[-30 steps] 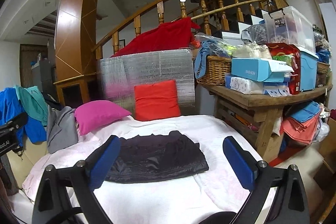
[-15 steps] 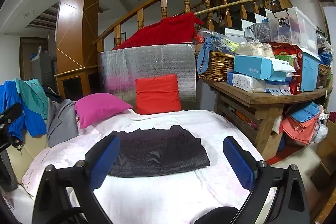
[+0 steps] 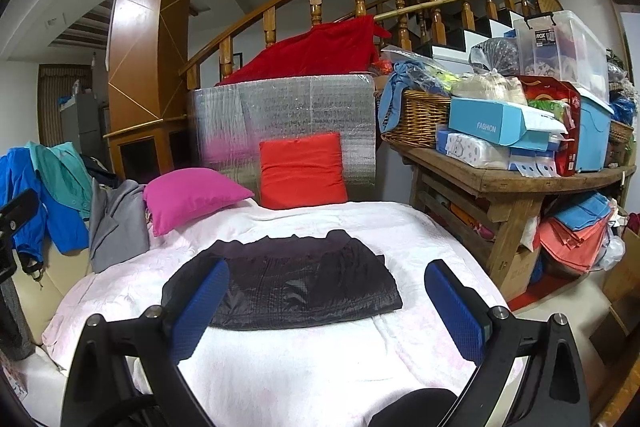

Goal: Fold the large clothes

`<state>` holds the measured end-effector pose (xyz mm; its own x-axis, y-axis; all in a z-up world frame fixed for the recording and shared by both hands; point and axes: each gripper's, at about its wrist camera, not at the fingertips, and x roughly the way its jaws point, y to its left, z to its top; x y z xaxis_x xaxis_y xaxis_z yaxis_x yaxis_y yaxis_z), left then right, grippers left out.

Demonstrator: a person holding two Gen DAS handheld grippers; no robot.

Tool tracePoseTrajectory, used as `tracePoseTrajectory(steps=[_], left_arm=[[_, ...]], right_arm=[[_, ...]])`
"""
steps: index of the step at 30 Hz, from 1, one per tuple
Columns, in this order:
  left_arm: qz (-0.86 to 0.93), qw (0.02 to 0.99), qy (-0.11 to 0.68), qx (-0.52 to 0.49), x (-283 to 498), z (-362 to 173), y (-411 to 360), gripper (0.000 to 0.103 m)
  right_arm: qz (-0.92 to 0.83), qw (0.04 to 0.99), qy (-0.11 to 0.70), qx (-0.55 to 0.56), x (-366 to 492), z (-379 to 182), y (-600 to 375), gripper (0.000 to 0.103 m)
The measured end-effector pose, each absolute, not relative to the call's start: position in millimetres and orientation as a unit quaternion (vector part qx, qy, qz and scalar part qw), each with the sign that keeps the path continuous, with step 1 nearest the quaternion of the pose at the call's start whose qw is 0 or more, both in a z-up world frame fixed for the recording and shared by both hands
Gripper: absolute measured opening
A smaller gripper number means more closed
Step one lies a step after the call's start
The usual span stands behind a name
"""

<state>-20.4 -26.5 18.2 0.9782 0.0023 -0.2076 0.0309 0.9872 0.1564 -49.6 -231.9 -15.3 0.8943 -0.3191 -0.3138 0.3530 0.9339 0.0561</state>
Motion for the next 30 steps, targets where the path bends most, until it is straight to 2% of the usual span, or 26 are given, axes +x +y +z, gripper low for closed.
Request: tracePoseTrajectory(steps=[30], left_arm=[[0.0,0.992,0.109,0.071,-22,16,-26,0.102]], right_arm=[[-0.176,0.97,0.158,0.059,-49,-18,-222,0.1]])
